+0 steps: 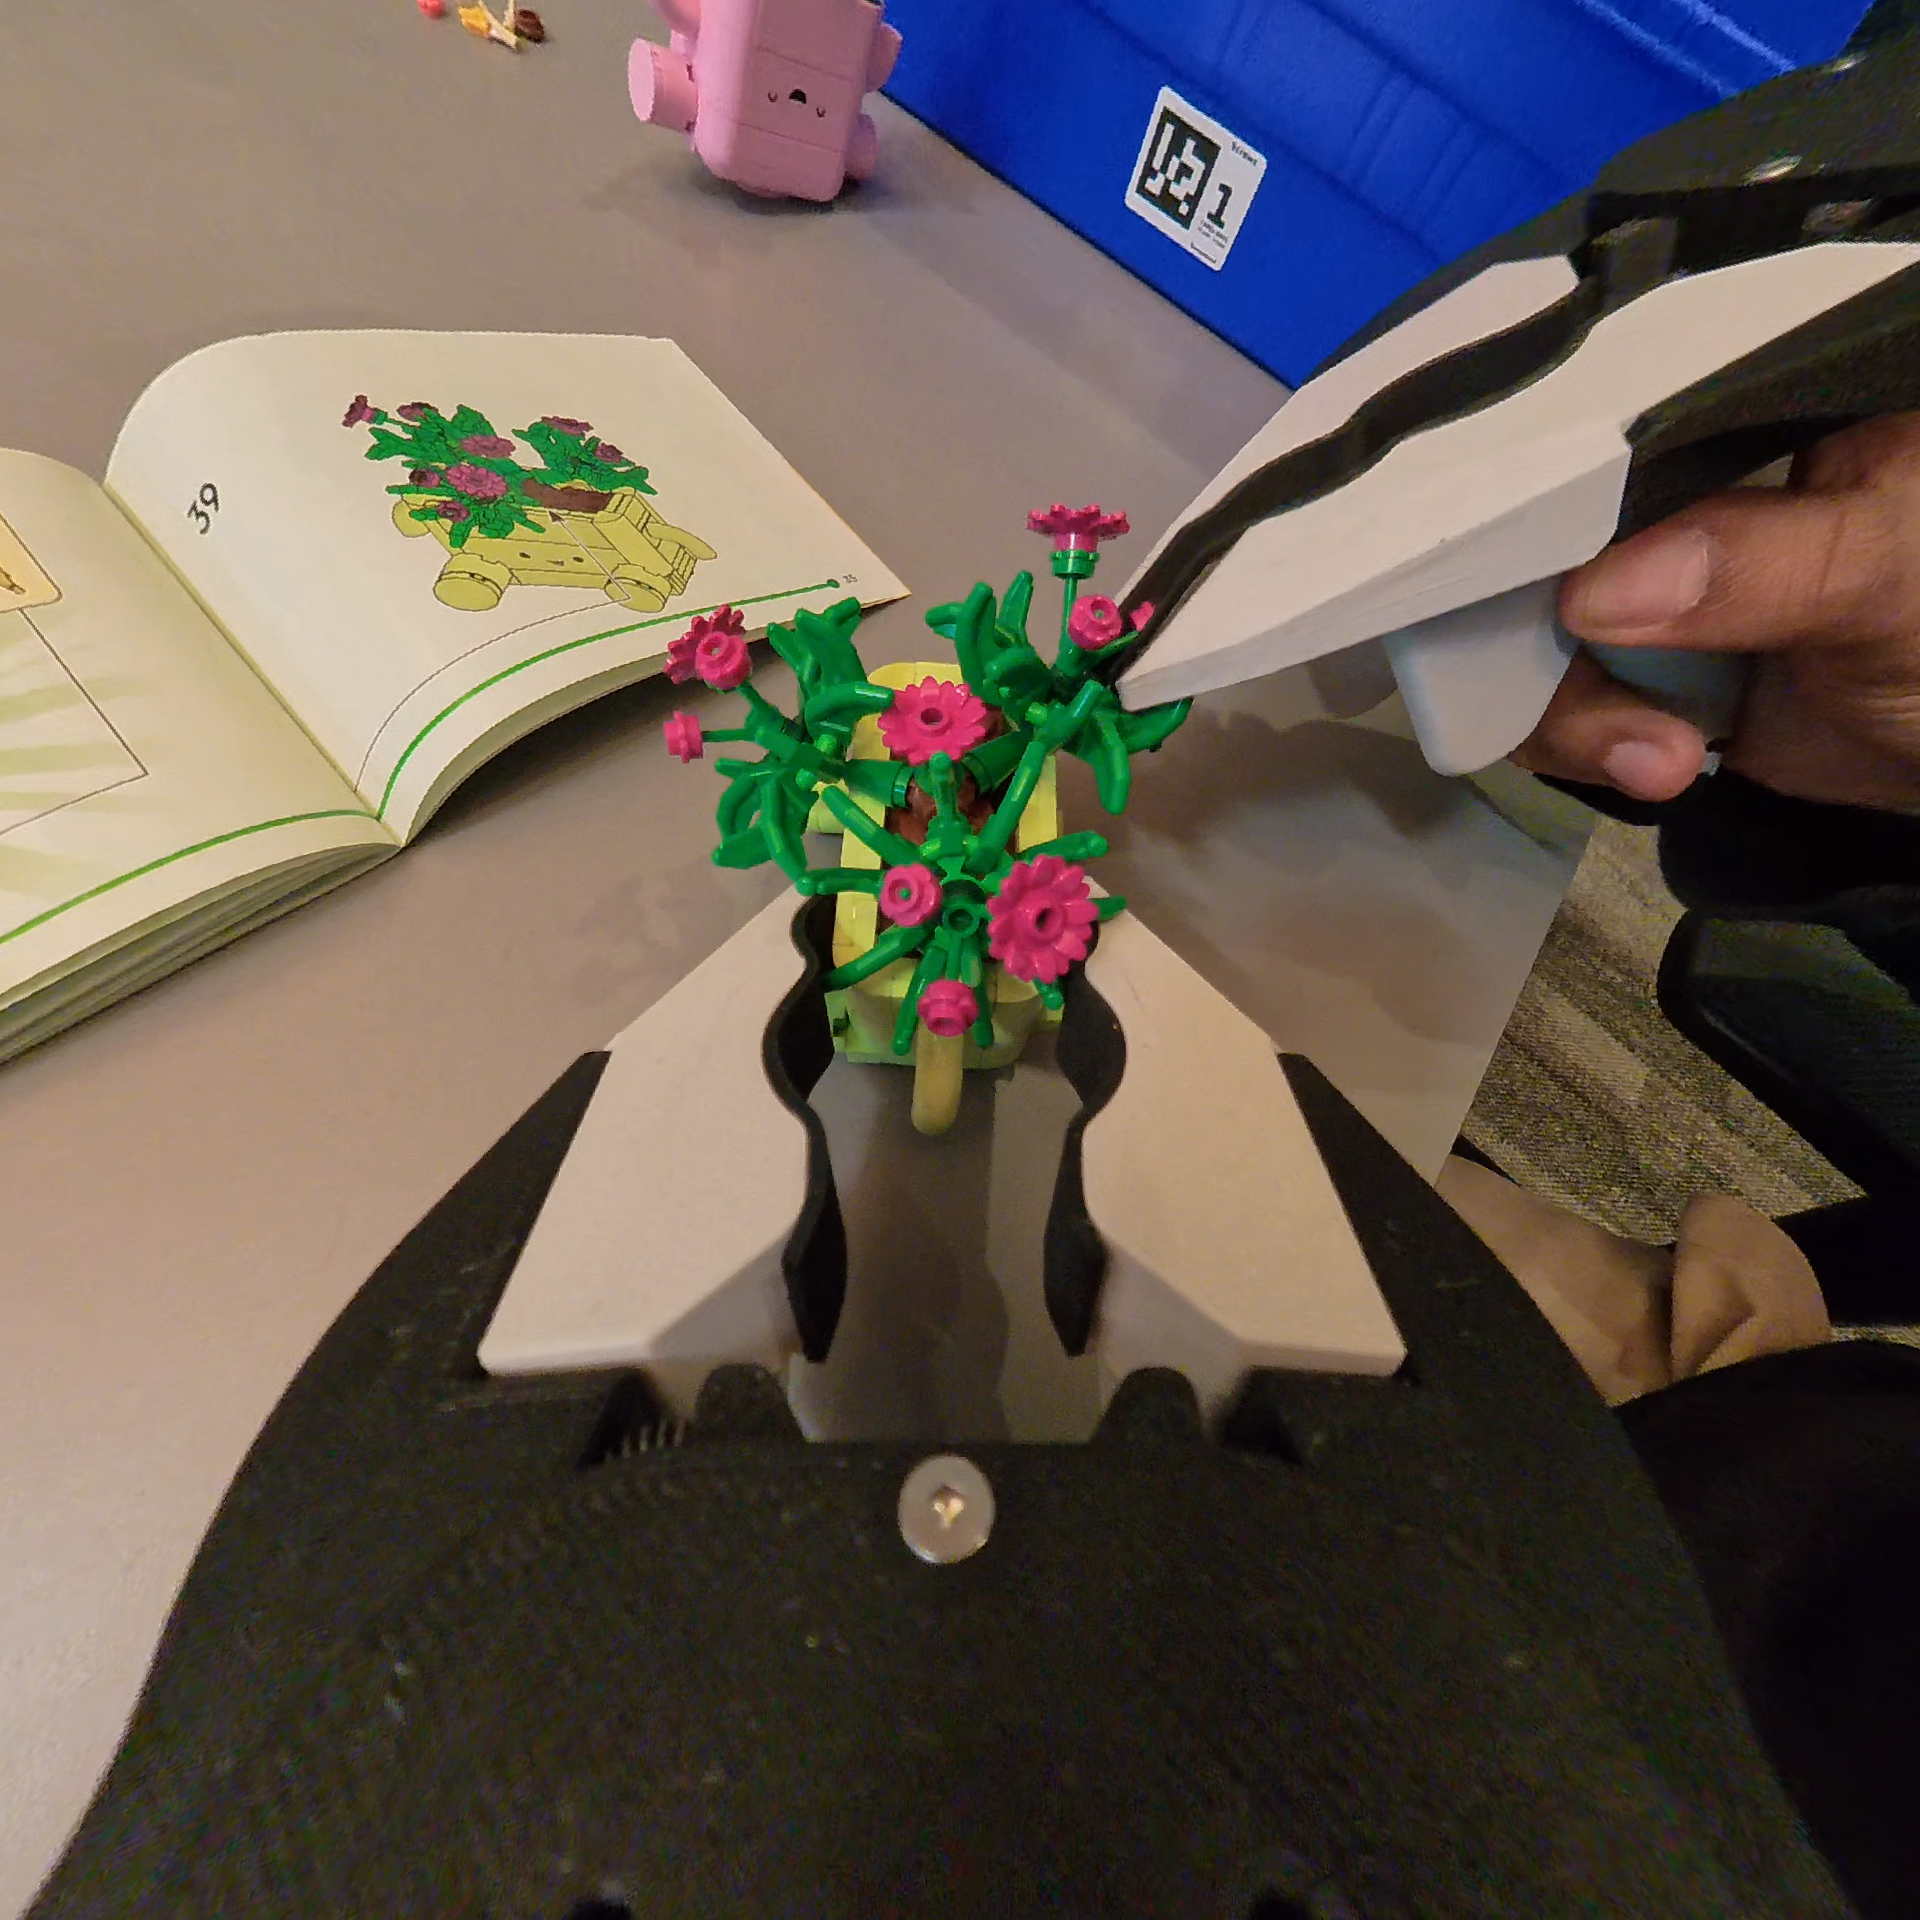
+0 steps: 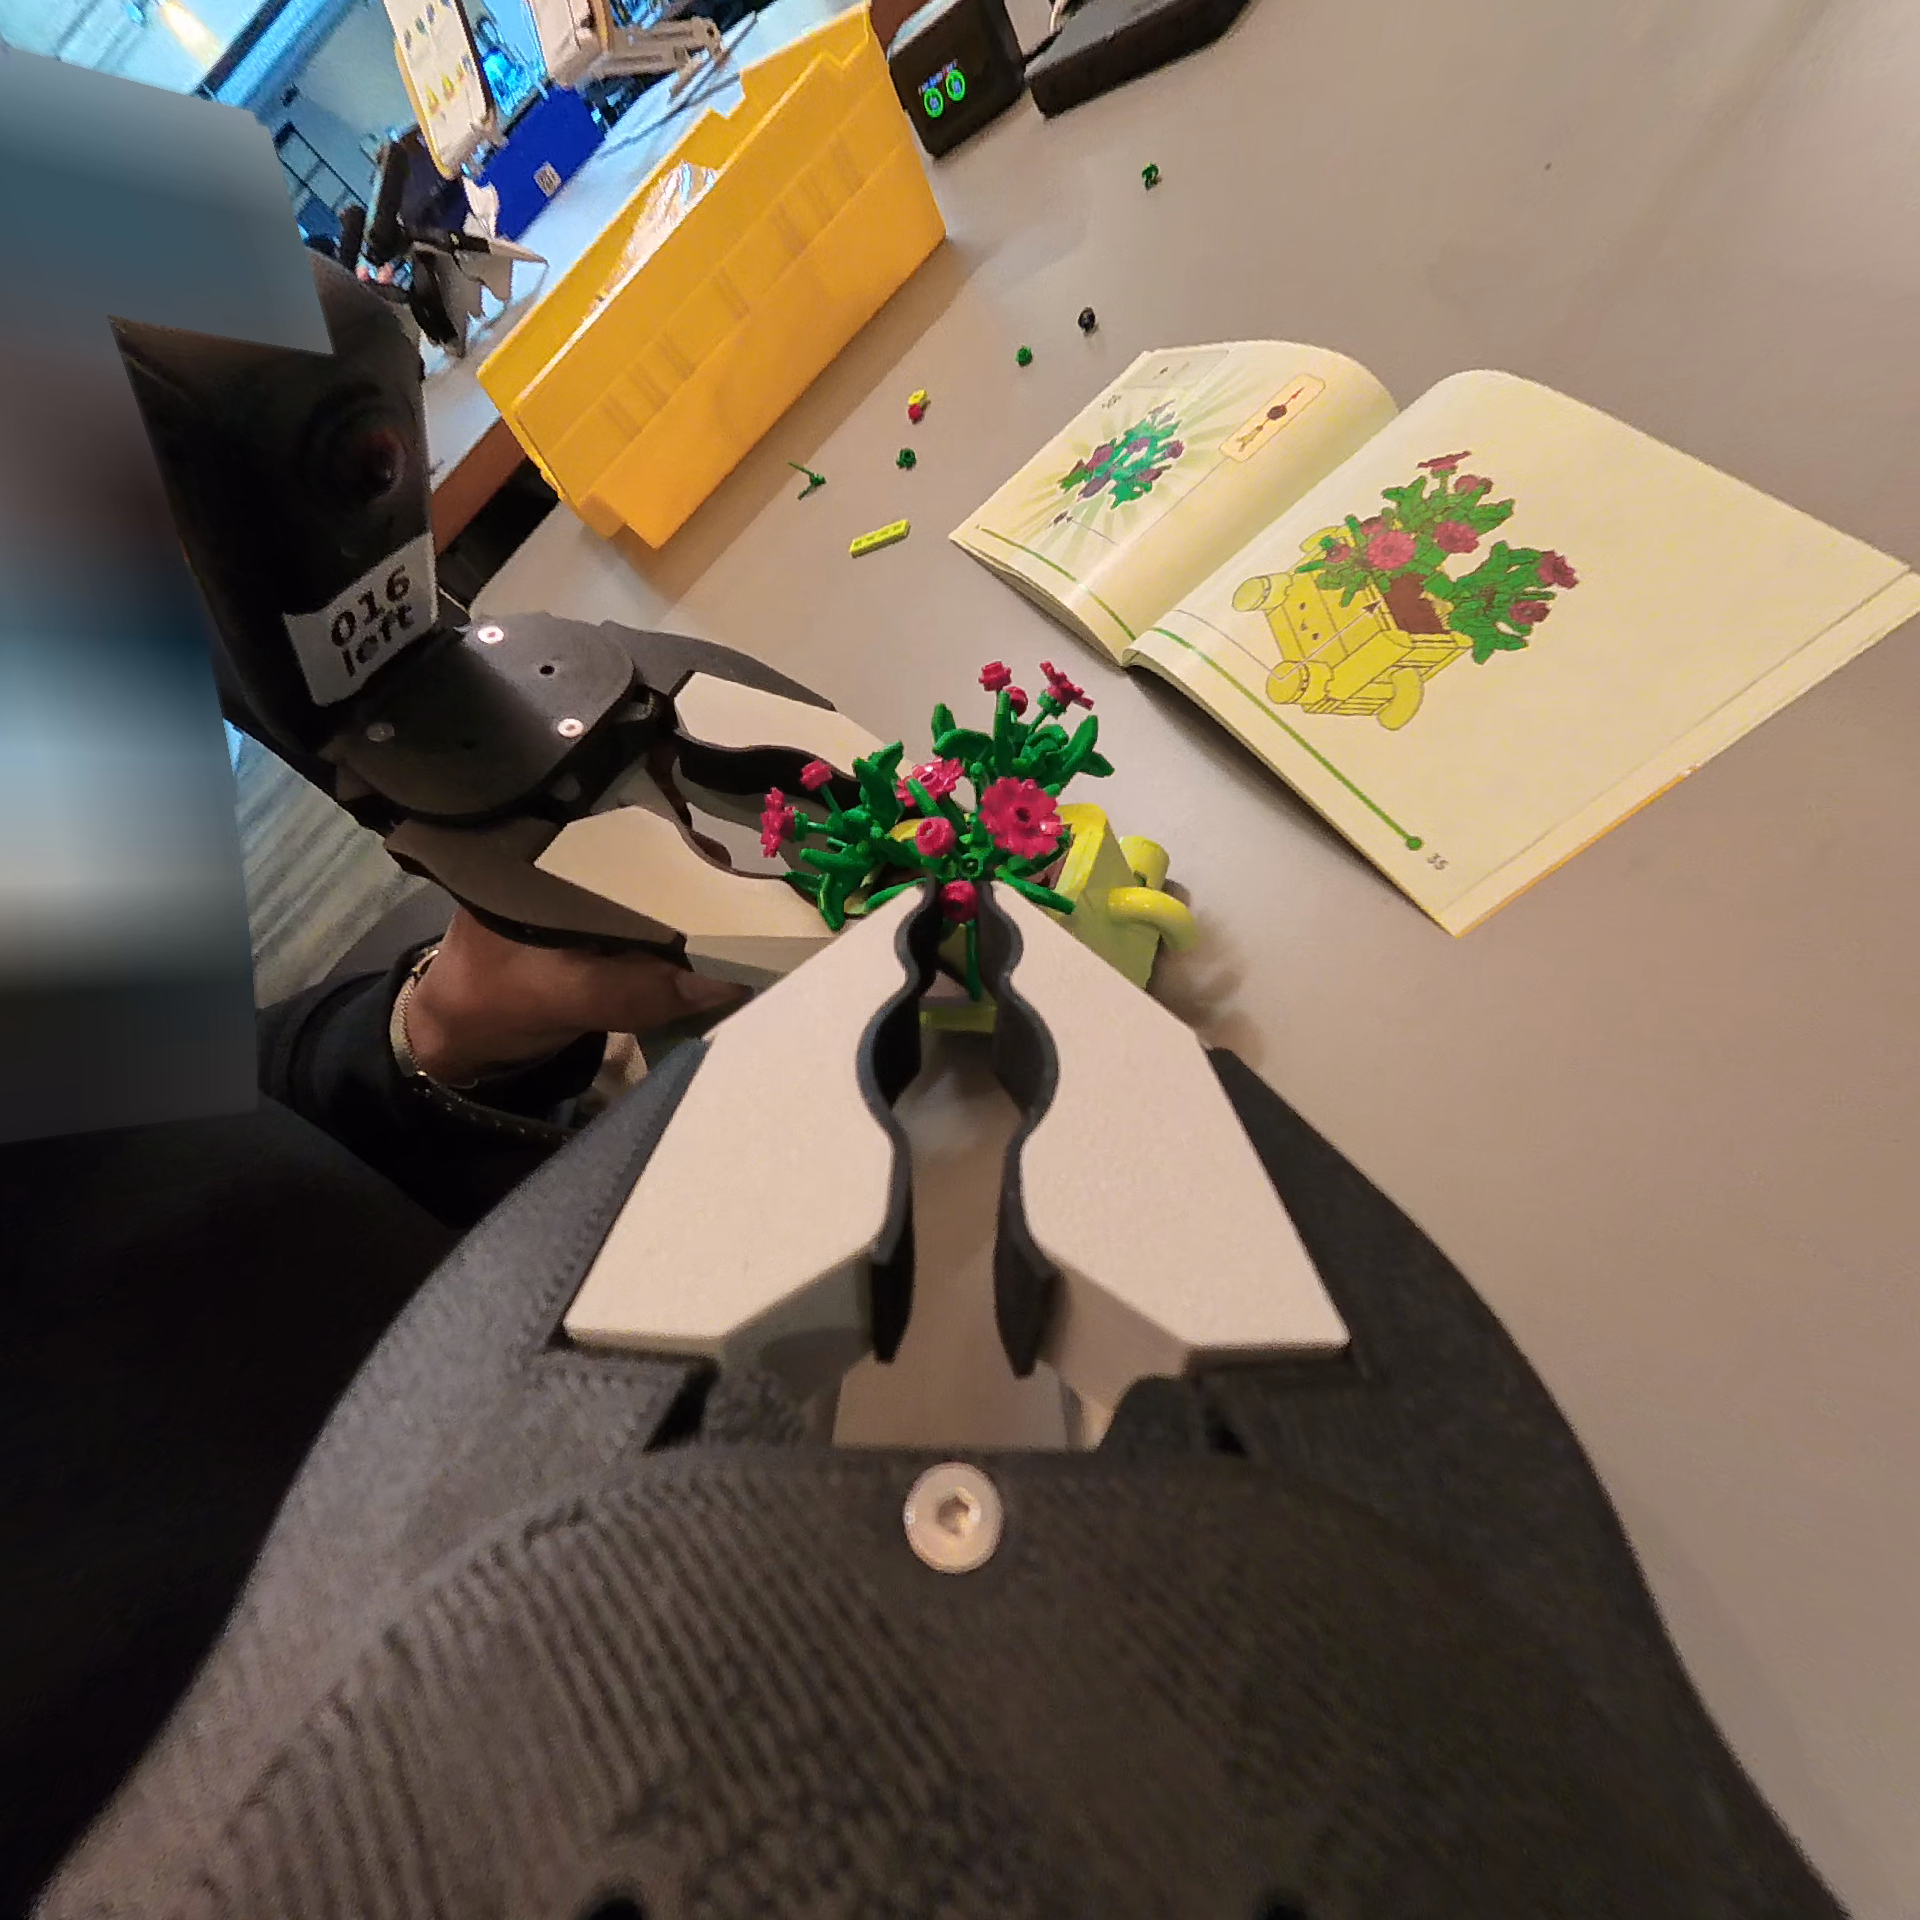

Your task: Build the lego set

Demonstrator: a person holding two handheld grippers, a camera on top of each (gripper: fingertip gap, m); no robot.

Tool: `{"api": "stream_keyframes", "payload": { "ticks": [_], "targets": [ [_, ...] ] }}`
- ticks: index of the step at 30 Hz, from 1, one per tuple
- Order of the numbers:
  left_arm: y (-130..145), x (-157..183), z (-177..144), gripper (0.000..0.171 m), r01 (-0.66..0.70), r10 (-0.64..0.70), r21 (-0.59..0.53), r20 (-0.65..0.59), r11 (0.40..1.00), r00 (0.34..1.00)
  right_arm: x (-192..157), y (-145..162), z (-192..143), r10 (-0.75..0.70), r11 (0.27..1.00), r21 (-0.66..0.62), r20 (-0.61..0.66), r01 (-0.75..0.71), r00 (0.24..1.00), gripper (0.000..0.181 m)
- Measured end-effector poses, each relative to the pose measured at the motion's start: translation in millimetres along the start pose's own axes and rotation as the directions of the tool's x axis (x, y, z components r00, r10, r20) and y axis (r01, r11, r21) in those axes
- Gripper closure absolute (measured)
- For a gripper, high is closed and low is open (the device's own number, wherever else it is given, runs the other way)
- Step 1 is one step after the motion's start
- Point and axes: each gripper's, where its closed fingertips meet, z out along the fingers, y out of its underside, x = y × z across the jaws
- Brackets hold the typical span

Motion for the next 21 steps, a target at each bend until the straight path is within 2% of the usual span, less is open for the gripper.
{"api": "stream_keyframes", "payload": {
  "ticks": [7,13,17,21],
  "targets": [
    [-1,0,0,0.133,0.014,-0.014,0.005,-0.010,1.000,1.000,-1,1,0,-0.027,0.999,-0.021,-0.021,0.027,0.999,0.175],
    [-1,0,0,0.133,0.016,-0.016,0.005,-0.010,1.000,1.000,-9,-4,-7,-0.082,0.997,0.007,-0.026,0.083,0.996,0.160],
    [0,0,0,0.133,0.011,-0.011,0.003,-0.007,1.000,1.000,-17,-7,-14,-0.250,0.967,0.034,-0.050,0.252,0.967,0.156],
    [0,0,0,0.133,-0.002,0.002,-0.003,0.000,1.000,1.000,-28,-5,-15,-0.503,0.864,-0.033,-0.052,0.502,0.863,0.144]
  ]
}}
